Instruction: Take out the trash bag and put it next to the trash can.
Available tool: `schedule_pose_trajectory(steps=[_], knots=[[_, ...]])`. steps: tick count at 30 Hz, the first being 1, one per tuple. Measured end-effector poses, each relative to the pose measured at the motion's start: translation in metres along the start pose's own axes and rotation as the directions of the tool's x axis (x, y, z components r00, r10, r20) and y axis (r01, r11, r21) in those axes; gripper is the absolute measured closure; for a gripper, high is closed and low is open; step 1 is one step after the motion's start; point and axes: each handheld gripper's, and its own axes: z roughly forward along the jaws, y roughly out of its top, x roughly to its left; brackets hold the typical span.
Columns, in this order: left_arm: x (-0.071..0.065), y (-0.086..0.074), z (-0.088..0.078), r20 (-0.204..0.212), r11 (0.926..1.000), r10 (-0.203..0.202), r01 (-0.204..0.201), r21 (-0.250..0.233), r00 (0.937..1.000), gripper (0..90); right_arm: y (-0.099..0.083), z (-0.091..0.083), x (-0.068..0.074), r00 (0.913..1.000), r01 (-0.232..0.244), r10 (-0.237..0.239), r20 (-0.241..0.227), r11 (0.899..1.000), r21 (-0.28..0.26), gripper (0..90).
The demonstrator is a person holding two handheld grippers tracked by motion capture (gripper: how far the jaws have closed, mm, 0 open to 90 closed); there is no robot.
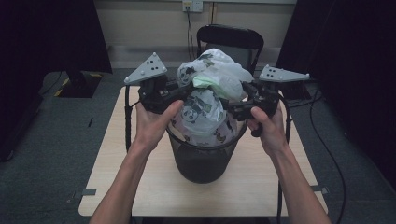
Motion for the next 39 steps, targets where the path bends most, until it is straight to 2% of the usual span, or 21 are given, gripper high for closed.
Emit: schedule_pose_trajectory(steps=[1, 2, 6, 7, 9, 11, 13, 14, 15, 16, 17, 18, 19, 21, 25, 30, 33, 34, 35, 37, 39], knots=[[-0.001, 0.000, 0.001, 0.007, 1.0000, -0.002, 0.002, -0.004, 1.0000, 88.0, -0.001, 0.003, -0.001, 0.9990, -0.008, 0.008, -0.043, 1.000, -0.003, 13.6], [-0.001, 0.000, 0.001, 0.007, 1.0000, -0.002, 0.002, -0.004, 1.0000, 88.0, -0.001, 0.006, 0.000, 0.9986, -0.004, 0.004, -0.053, 1.000, -0.002, 12.8], [-0.005, 0.001, 0.010, 0.017, 1.0000, -0.009, 0.009, 0.004, 0.9998, 88.1, -0.003, 0.024, 0.004, 1.0000, 0.001, -0.001, -0.003, 0.998, 0.059, 4.9], [-0.007, 0.002, 0.014, 0.041, 0.9998, -0.019, 0.019, 0.003, 0.9990, 88.1, -0.003, 0.027, 0.005, 0.9998, 0.013, -0.014, 0.014, 0.997, 0.070, 6.6], [-0.008, 0.002, 0.014, 0.038, 0.9999, -0.011, 0.011, 0.005, 0.9992, 88.1, -0.002, 0.030, 0.005, 0.9991, 0.025, -0.028, 0.031, 0.996, 0.086, 26.0], [-0.005, 0.002, 0.014, 0.067, 0.9997, -0.022, 0.021, 0.007, 0.9975, 87.8, -0.002, 0.030, 0.004, 0.9989, 0.043, -0.042, -0.022, 0.996, 0.082, 52.4], [-0.002, 0.000, 0.012, 0.075, 0.9997, -0.026, 0.026, 0.000, 0.9969, 82.9, -0.002, 0.029, 0.005, 0.9983, 0.055, -0.053, -0.026, 0.996, 0.076, 71.6], [0.000, -0.001, 0.009, 0.049, 0.9996, -0.026, 0.026, -0.014, 0.9985, 71.6, -0.002, 0.029, 0.007, 0.9979, 0.061, -0.060, -0.026, 0.996, 0.071, 77.5], [0.001, -0.001, 0.007, 0.023, 0.9996, -0.021, 0.021, -0.019, 0.9995, 71.6, -0.002, 0.029, 0.007, 0.9979, 0.061, -0.060, -0.026, 0.996, 0.071, 77.5], [0.004, -0.003, 0.000, -0.039, 0.9994, -0.007, 0.006, -0.033, 0.9992, 45.8, 0.000, 0.027, 0.007, 0.9978, 0.065, -0.065, -0.016, 0.996, 0.063, 83.0], [0.004, -0.003, 0.000, -0.039, 0.9994, -0.007, 0.006, -0.033, 0.9992, 33.7, 0.000, 0.027, 0.007, 0.9978, 0.065, -0.065, -0.016, 0.996, 0.063, 83.0], [0.009, -0.005, -0.005, -0.056, 0.9994, -0.013, 0.011, -0.034, 0.9984, 33.7, 0.001, 0.025, 0.007, 0.9977, 0.067, -0.067, -0.012, 0.996, 0.060, 83.8], [0.011, -0.006, -0.007, -0.052, 0.9993, -0.017, 0.015, -0.034, 0.9985, 22.2, 0.005, 0.021, 0.005, 0.9977, 0.068, -0.068, -0.004, 0.996, 0.048, 84.4], [0.018, -0.010, -0.009, -0.039, 0.9994, -0.027, 0.027, -0.020, 0.9989, 14.0, 0.010, 0.016, 0.005, 0.9979, 0.065, -0.065, -0.001, 0.997, 0.033, 84.7], [0.022, -0.018, 0.001, -0.022, 0.9982, -0.045, 0.046, 0.038, 0.9987, 11.7, 0.022, 0.013, 0.008, 0.9971, 0.075, -0.075, -0.011, 0.997, 0.013, 84.9], [0.012, -0.024, 0.018, 0.011, 0.9957, -0.013, 0.011, 0.092, 0.9999, 1.6, 0.031, 0.022, 0.017, 0.9966, 0.080, -0.079, -0.022, 0.997, 0.015, 85.1], [0.004, -0.031, 0.031, -0.028, 0.9851, 0.059, -0.053, 0.163, 0.9979, 0.0, 0.037, 0.024, 0.022, 0.9969, 0.071, -0.071, -0.034, 0.998, 0.000, 85.1], [0.001, -0.033, 0.035, -0.048, 0.9817, 0.066, -0.056, 0.182, 0.9966, 0.0, 0.041, 0.025, 0.024, 0.9968, 0.062, -0.063, -0.048, 0.998, -0.018, 85.2], [0.000, -0.035, 0.037, -0.052, 0.9819, 0.065, -0.054, 0.182, 0.9966, 0.0, 0.044, 0.025, 0.027, 0.9968, 0.060, -0.062, -0.051, 0.998, -0.028, 85.2], [0.000, -0.036, 0.036, -0.020, 0.9903, 0.049, -0.046, 0.131, 0.9986, 0.0, 0.047, 0.027, 0.032, 0.9964, 0.071, -0.072, -0.044, 0.997, -0.024, 85.2], [0.001, -0.036, 0.036, -0.012, 0.9921, 0.035, -0.033, 0.121, 0.9993, 0.0, 0.047, 0.028, 0.035, 0.9963, 0.061, -0.062, -0.058, 0.998, -0.032, 85.2]])
